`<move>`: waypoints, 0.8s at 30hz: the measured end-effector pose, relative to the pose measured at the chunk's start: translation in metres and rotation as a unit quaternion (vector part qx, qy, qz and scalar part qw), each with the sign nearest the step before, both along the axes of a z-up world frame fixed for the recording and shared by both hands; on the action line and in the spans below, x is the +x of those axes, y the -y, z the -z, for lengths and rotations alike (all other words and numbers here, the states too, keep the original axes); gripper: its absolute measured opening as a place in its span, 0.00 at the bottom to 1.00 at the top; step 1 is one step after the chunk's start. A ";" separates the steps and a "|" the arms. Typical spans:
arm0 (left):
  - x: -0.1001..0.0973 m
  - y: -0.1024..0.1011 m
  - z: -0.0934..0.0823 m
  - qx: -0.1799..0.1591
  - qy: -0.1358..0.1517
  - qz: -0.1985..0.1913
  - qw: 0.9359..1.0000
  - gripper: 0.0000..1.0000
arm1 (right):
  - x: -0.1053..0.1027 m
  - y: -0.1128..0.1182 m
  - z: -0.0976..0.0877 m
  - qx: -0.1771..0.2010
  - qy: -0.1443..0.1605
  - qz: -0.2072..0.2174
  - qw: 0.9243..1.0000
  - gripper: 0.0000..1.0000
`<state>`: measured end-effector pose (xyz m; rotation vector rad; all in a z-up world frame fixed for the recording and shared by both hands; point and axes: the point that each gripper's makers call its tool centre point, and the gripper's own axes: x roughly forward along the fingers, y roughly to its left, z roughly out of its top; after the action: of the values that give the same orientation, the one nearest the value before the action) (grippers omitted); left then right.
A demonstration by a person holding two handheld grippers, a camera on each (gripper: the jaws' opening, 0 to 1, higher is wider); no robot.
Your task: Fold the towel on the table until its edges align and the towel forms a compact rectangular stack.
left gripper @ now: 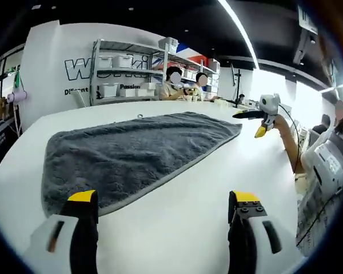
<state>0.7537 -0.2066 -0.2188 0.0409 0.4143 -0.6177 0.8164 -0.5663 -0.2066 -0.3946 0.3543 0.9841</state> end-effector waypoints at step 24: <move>0.013 -0.020 0.034 0.125 -0.093 0.029 0.987 0.83 | -0.001 0.006 0.026 -0.046 -0.096 -0.040 0.994 0.78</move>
<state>0.7665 -0.1866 -0.2524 0.2370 0.6728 -0.6270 0.8154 -0.5722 -0.2327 -0.4005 0.5633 1.0898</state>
